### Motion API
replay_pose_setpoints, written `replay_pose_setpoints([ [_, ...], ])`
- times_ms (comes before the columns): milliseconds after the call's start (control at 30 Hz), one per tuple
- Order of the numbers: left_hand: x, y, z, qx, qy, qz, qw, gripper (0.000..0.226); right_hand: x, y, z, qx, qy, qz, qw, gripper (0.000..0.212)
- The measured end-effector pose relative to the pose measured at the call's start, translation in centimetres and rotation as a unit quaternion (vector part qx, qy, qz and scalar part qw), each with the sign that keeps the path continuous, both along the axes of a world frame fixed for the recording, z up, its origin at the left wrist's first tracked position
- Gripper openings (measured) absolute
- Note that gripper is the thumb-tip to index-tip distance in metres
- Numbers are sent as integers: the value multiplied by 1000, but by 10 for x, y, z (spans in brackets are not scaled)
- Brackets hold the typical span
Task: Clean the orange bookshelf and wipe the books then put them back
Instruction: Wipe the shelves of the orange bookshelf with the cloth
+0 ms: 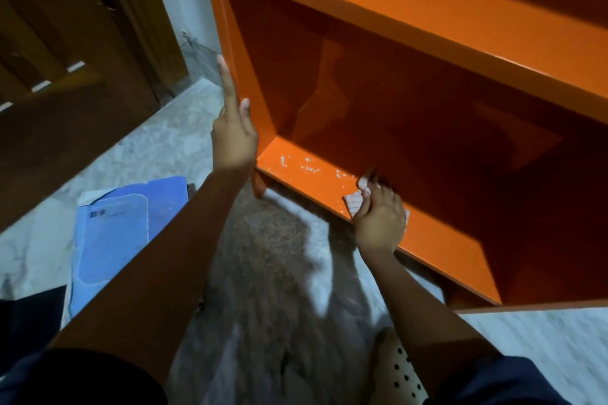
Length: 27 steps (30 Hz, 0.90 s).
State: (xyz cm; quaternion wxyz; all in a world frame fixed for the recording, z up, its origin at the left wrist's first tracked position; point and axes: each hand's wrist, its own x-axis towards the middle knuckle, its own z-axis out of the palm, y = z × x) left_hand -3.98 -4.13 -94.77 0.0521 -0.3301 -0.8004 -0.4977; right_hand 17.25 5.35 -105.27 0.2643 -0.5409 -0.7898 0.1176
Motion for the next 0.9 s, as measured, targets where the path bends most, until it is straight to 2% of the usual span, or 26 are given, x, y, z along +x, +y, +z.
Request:
replay_pose_setpoints([
  [200,-5,-2,0,4,14,-17,1000,58,-61,-10,2,-48,3,149,988,35],
  [333,-10,-5,-2,1,20,-36,999,58,-86,-15,16,-59,123,279,951,30],
  [433,-12,-7,-2,4,33,-52,998,61,-80,1,24,-34,174,211,961,38],
  [500,-12,-7,-1,8,42,-60,997,59,-70,20,24,-49,143,118,981,47],
  [567,-13,-7,-2,11,48,-61,997,57,-63,33,20,-69,55,79,993,50],
  [700,-17,-8,-4,13,58,-65,996,55,-77,39,21,-85,-70,158,981,52],
  [800,-20,-8,-5,22,71,-56,996,56,-106,39,26,-70,-102,251,960,46],
  [900,-23,-8,-7,14,97,-50,994,55,-124,41,24,-124,-110,273,948,52],
])
